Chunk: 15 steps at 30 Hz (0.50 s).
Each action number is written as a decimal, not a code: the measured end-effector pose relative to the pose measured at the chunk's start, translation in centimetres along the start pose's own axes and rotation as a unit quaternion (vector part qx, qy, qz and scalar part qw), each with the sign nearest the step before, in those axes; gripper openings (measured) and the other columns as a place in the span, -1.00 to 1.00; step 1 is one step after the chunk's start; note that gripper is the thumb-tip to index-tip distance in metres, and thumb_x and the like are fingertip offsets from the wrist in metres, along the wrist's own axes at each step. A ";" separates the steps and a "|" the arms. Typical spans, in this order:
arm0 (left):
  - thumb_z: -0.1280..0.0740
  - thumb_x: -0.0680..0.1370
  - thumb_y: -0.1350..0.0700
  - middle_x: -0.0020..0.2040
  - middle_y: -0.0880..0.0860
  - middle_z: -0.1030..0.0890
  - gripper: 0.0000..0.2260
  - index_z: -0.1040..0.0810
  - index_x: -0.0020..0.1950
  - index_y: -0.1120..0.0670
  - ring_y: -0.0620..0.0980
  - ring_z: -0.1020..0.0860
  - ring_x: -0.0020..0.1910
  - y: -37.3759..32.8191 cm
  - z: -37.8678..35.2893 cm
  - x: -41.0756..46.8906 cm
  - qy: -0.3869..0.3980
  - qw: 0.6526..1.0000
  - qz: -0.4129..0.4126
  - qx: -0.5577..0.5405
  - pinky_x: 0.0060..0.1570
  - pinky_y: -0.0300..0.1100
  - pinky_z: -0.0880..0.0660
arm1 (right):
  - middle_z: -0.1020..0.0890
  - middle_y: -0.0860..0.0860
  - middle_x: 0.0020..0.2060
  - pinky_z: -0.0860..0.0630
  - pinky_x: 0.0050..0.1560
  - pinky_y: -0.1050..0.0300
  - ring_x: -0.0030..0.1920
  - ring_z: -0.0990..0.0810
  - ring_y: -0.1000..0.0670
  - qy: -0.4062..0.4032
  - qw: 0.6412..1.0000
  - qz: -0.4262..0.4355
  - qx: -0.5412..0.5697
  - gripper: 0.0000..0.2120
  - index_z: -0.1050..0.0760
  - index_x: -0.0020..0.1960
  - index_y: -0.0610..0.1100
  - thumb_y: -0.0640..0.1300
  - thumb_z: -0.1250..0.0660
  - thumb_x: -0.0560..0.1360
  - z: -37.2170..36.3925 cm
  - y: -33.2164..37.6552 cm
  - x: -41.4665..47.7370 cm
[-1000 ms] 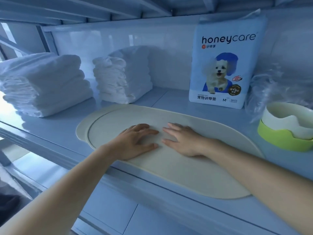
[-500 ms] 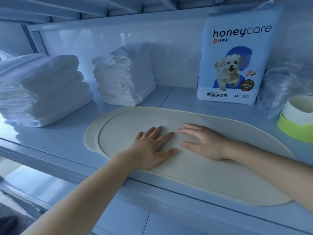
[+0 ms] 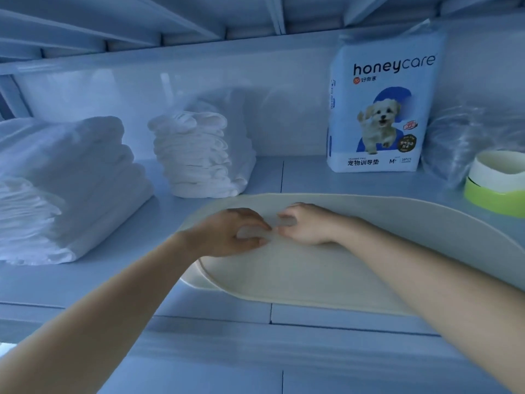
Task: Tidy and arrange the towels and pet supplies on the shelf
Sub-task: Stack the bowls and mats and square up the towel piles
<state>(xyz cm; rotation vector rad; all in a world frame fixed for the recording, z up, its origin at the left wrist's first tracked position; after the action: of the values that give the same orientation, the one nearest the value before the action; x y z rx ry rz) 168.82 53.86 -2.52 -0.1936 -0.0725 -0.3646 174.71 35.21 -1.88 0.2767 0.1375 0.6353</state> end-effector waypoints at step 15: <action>-0.16 0.33 -0.29 0.06 -0.14 -0.59 -0.55 -0.63 0.04 -0.12 -0.15 -0.52 0.08 4.9 -0.1 -0.2 -0.100 0.993 -0.014 -0.066 0.19 -0.21 -0.41 | -0.36 0.06 0.40 -0.15 0.37 0.31 0.39 -0.30 0.12 -0.091 0.994 0.044 0.045 -0.62 -0.46 0.31 0.01 0.05 -0.29 0.51 -1.9 -0.2 0.1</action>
<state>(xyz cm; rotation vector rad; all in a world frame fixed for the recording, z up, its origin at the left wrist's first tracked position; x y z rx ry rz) 170.39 58.43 -3.50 -0.3596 -0.2489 -0.3768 174.48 35.46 -3.79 0.4277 -0.0211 0.6894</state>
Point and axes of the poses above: each hand's wrist, its own x-axis towards the middle knuckle, its own z-axis out of the back of the hand, y = z × x, the point moved 1 cm from there along x, towards the middle knuckle
